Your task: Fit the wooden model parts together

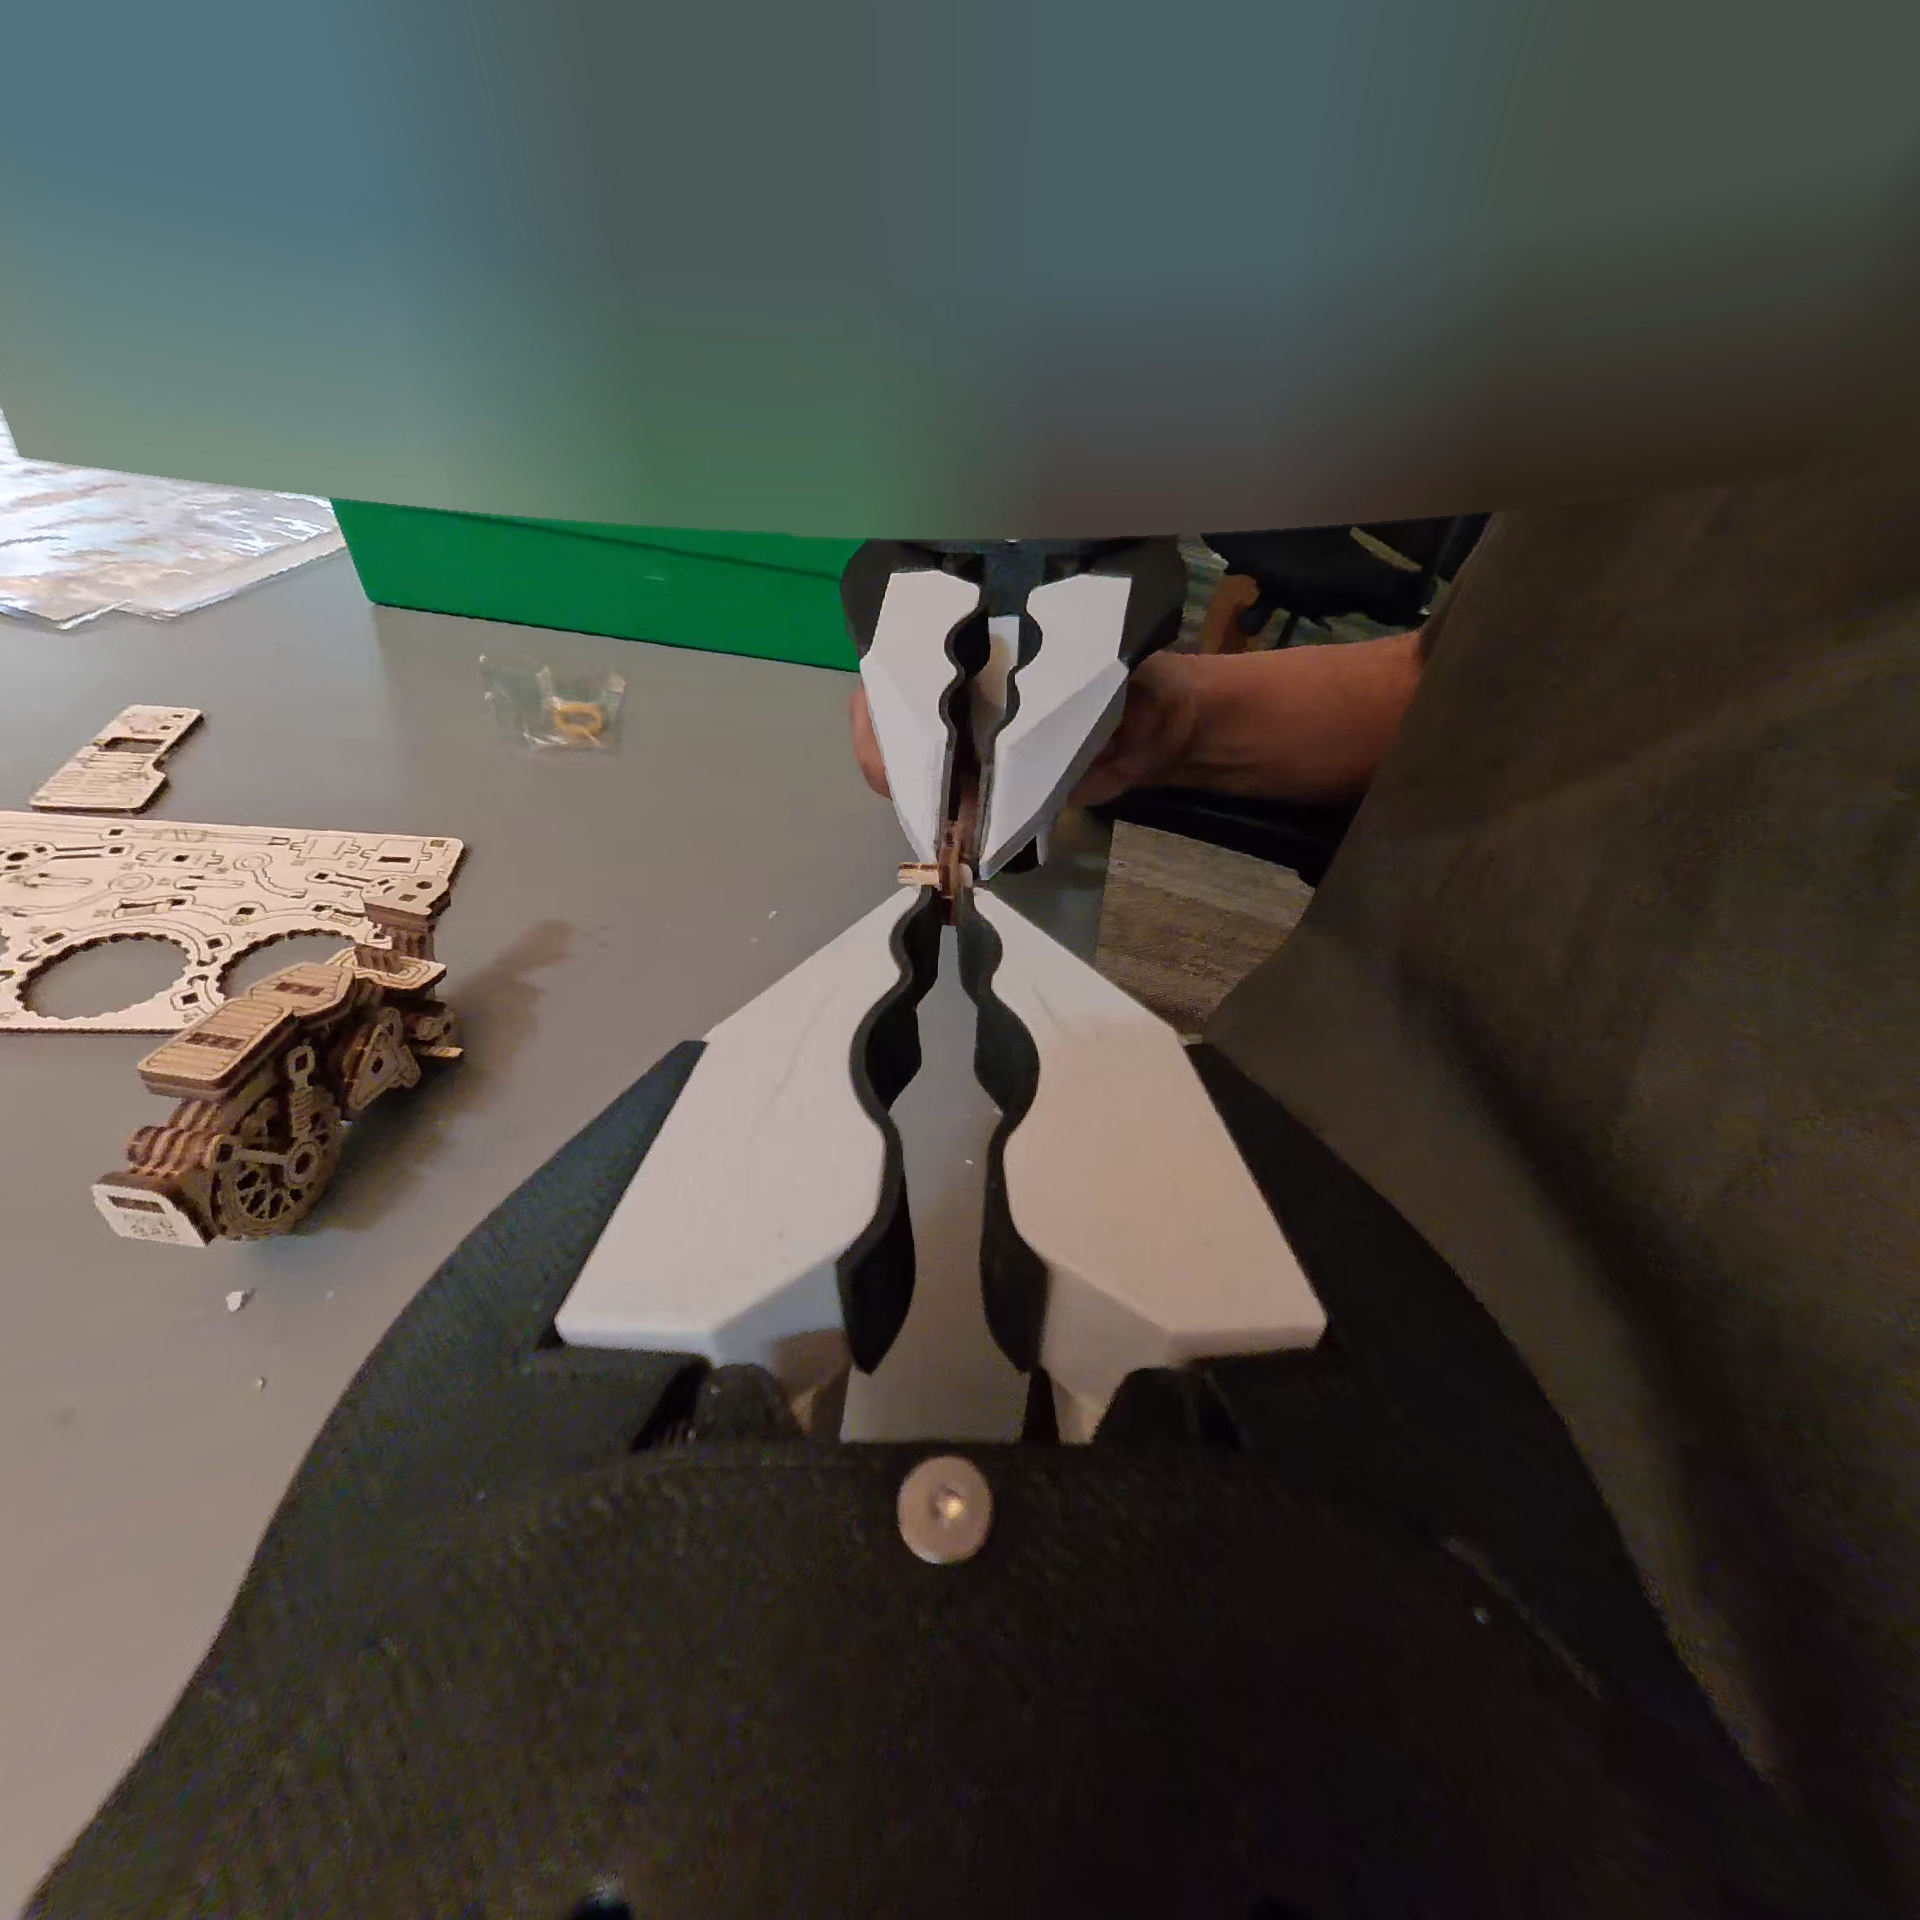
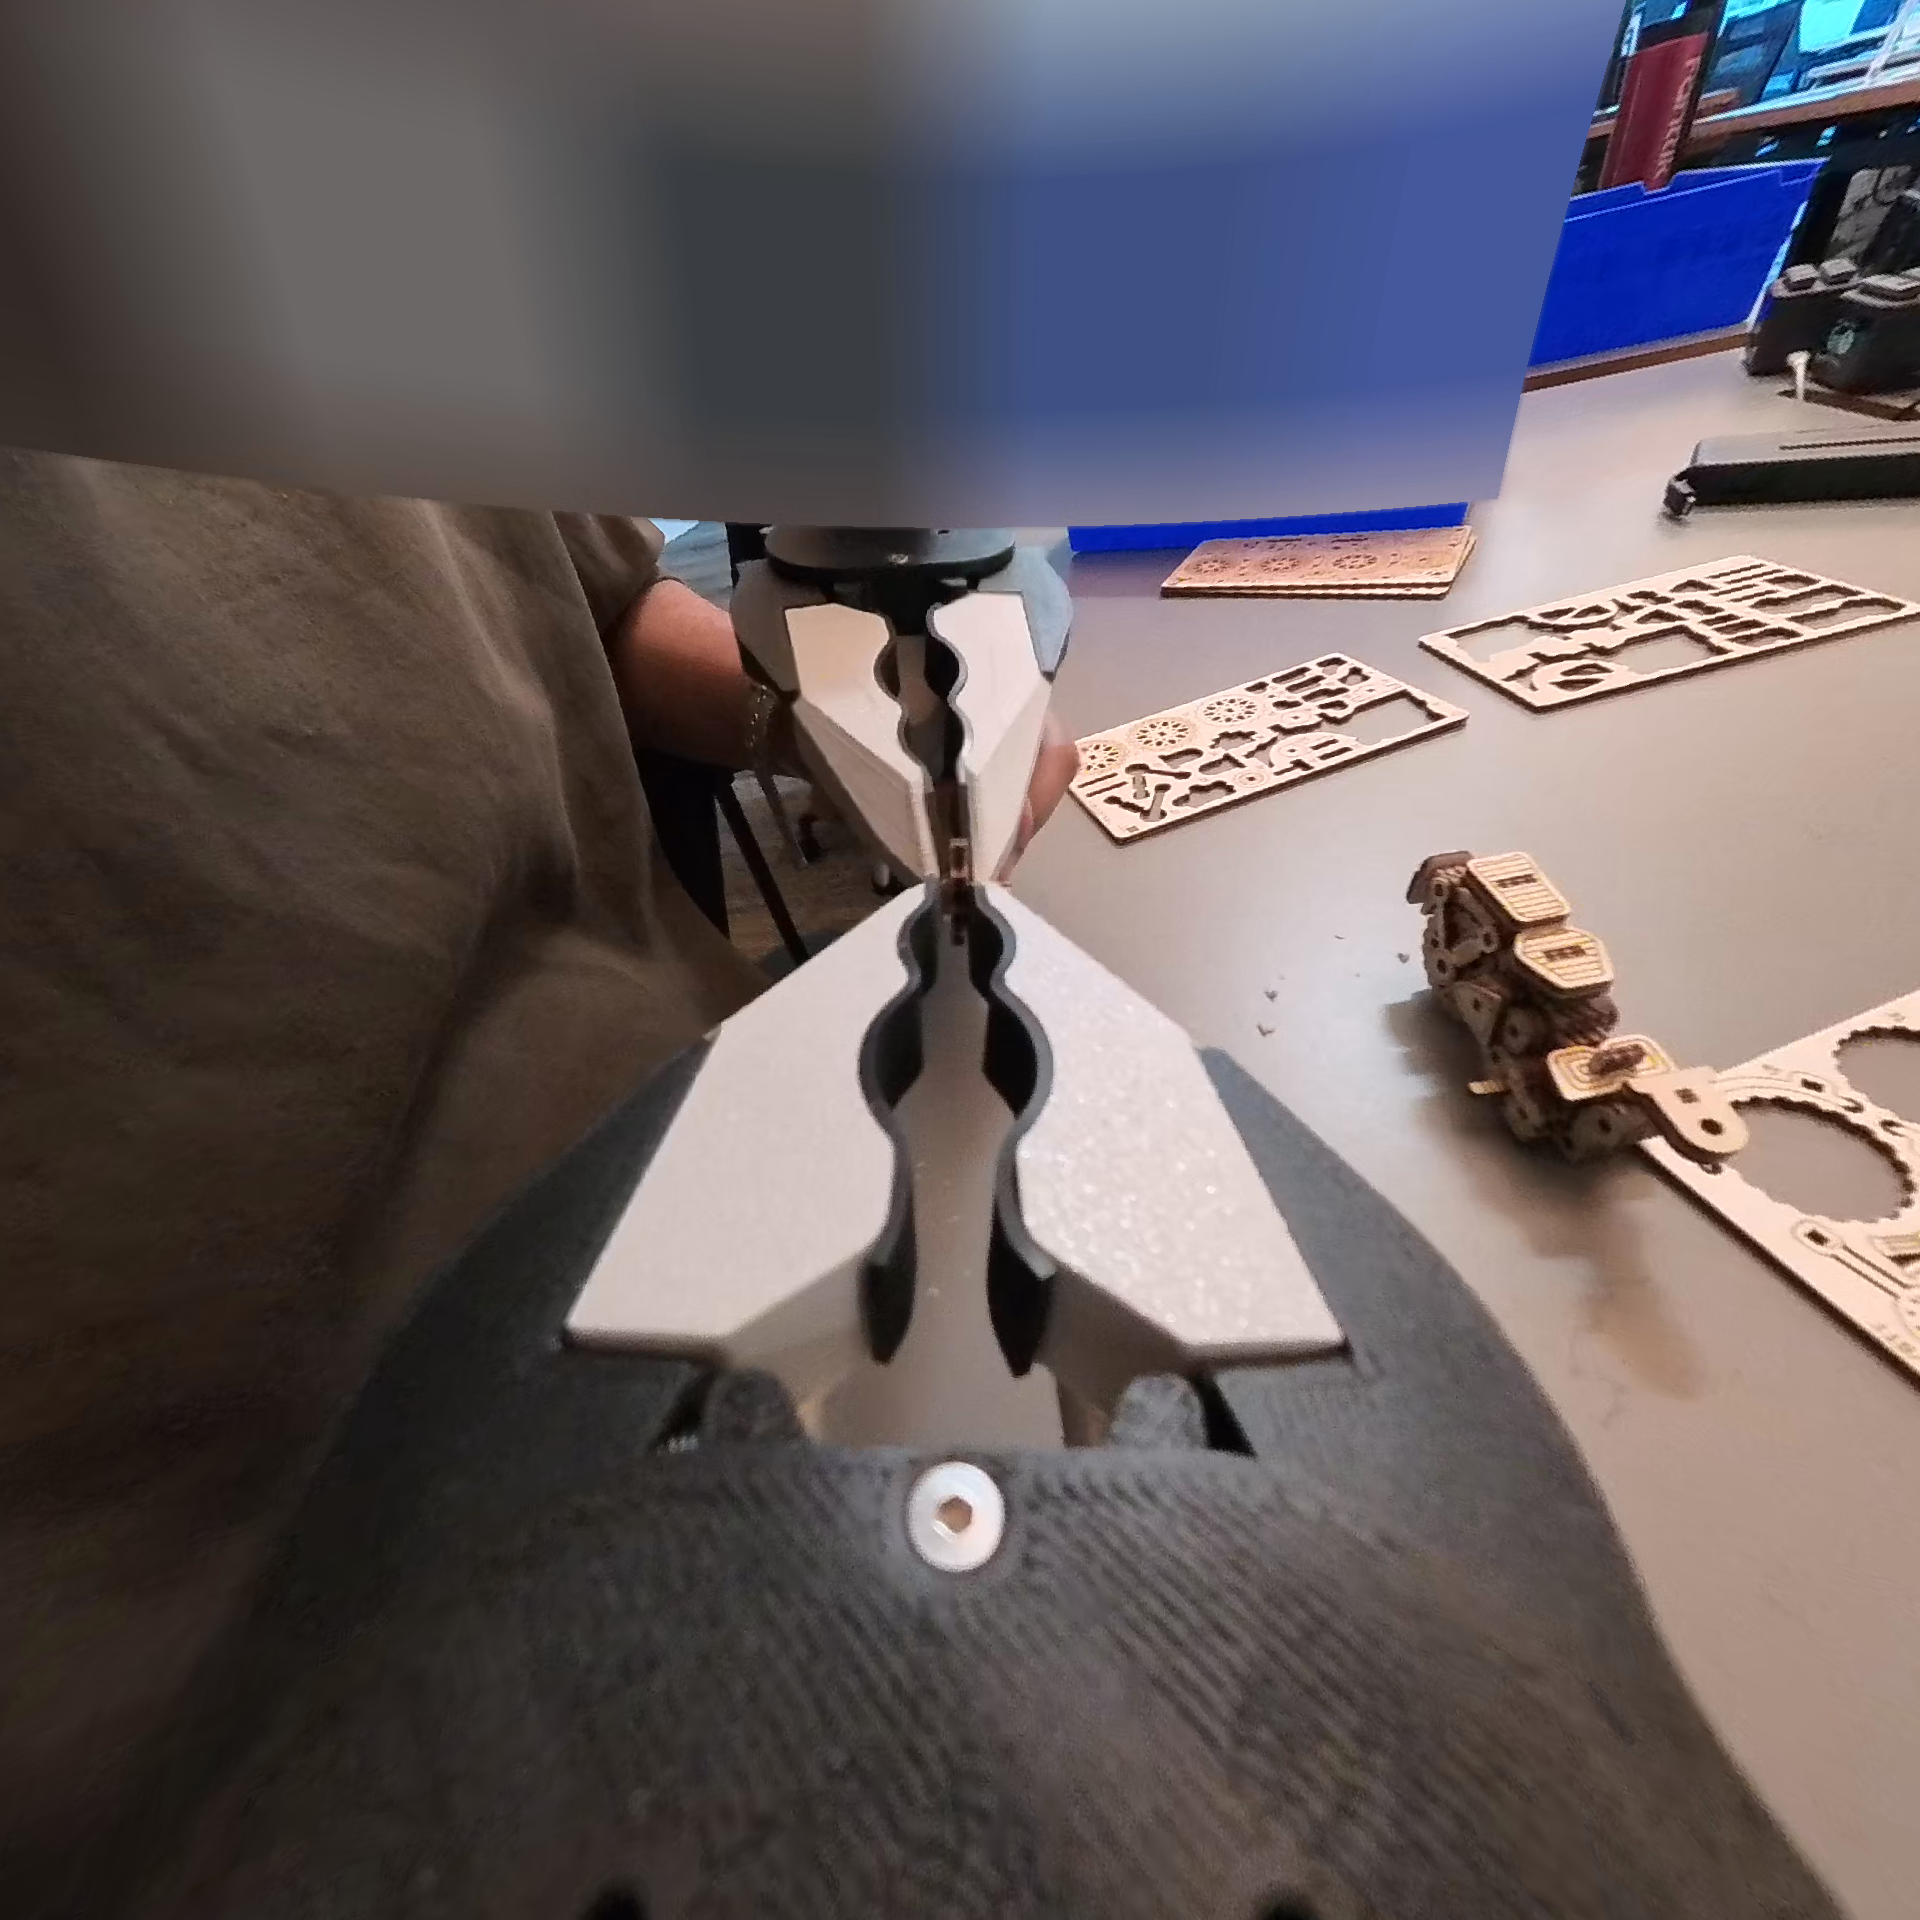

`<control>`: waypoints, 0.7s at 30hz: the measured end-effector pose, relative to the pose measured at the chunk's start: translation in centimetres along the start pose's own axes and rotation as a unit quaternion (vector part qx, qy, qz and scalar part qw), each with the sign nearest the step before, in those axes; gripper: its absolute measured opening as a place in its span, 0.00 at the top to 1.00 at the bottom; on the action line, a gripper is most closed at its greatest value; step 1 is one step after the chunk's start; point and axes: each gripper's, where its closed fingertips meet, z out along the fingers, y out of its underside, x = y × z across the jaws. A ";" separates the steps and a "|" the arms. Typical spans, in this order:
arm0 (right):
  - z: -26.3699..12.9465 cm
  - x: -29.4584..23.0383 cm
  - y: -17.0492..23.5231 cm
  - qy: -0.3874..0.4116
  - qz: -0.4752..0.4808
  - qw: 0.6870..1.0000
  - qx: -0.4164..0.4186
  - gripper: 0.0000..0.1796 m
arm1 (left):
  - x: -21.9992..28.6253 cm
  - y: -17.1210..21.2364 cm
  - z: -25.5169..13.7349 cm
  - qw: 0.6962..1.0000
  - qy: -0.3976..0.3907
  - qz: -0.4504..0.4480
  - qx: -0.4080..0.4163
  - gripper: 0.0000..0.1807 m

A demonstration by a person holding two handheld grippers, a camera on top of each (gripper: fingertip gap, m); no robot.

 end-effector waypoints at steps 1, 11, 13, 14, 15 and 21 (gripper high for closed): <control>0.0 0.1 0.0 0.003 -0.002 1.000 0.002 0.98 | -0.1 0.1 0.0 1.000 -0.003 0.002 -0.002 1.00; -0.7 2.8 -0.5 0.076 0.002 0.997 0.036 0.88 | -3.1 -0.9 -1.0 0.989 -0.008 -0.137 0.051 1.00; -0.8 3.4 -0.4 0.095 0.006 0.995 0.031 0.89 | -3.6 -1.3 -1.4 0.978 0.005 -0.193 0.076 1.00; -0.9 3.7 -0.3 0.104 0.010 0.994 0.031 0.89 | -3.9 -1.5 -1.5 0.971 0.013 -0.223 0.088 1.00; -0.9 3.9 -0.4 0.112 0.014 0.993 0.032 0.90 | -4.2 -1.6 -1.6 0.963 0.018 -0.248 0.099 1.00; -0.3 3.3 -0.5 0.099 0.029 0.994 0.039 0.91 | -4.7 -1.3 -1.5 0.955 0.022 -0.277 0.103 1.00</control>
